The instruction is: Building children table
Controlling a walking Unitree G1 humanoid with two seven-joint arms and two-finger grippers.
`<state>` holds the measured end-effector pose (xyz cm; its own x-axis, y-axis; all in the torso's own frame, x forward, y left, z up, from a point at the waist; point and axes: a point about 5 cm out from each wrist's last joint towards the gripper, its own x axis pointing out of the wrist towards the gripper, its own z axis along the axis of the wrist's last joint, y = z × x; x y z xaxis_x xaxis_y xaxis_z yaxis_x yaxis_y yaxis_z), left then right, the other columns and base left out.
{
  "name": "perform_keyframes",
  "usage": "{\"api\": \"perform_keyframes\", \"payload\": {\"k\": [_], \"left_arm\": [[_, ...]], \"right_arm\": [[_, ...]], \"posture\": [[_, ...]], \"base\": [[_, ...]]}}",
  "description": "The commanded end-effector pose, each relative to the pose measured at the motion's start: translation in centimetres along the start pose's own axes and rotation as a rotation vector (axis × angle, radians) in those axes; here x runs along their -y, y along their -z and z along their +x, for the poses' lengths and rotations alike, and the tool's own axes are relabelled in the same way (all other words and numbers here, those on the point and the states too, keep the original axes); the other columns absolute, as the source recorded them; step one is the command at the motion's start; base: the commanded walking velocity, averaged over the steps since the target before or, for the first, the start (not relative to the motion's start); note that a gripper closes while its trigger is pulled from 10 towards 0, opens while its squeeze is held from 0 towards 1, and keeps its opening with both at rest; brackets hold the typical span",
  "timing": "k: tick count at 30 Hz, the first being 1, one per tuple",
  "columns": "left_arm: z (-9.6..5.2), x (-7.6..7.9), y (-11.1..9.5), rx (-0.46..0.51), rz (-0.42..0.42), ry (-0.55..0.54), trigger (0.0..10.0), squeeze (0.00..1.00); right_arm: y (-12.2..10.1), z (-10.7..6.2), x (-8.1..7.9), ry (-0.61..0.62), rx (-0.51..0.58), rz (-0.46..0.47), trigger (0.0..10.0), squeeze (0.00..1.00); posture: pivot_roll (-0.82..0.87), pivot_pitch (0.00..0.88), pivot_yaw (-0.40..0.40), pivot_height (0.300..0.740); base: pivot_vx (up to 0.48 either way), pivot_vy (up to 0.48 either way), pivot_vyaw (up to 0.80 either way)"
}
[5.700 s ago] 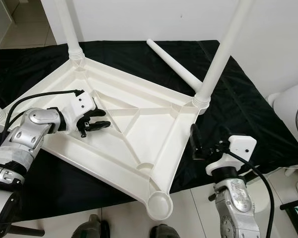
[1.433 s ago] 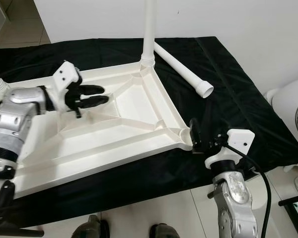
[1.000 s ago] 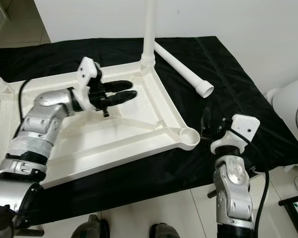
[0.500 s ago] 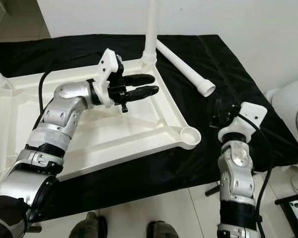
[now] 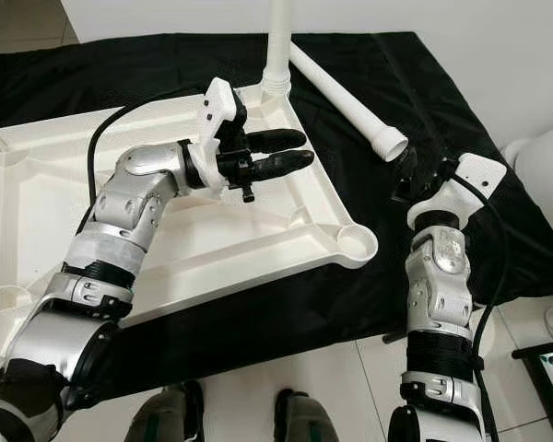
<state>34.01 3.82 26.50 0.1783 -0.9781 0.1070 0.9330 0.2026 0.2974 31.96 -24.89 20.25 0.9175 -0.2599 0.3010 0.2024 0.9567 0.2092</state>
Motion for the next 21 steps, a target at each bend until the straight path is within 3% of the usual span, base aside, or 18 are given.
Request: {"api": "perform_keyframes", "payload": {"k": [1,8,21], "left_arm": [[0.0,-1.2,-0.4,-0.017,0.002,-0.287,10.0,0.0],[0.1,-1.0,-0.9,-0.032,0.017,-0.288,10.0,0.0],[-0.3,-0.5,-1.5,-0.052,0.004,-0.283,10.0,0.0]], "right_arm": [[0.0,0.1,0.6,0.003,0.002,0.08,10.0,0.0],[-0.4,0.9,0.2,-0.053,0.017,0.196,10.0,0.0],[-1.9,2.6,-0.9,-0.104,0.056,0.27,10.0,0.0]], "posture": [[0.05,0.259,-0.02,0.74],[0.08,0.292,-0.013,0.74],[0.1,0.338,0.015,0.74]], "base": [[0.0,0.0,0.0],[0.0,0.0,0.0],[0.0,0.0,0.0]]}}
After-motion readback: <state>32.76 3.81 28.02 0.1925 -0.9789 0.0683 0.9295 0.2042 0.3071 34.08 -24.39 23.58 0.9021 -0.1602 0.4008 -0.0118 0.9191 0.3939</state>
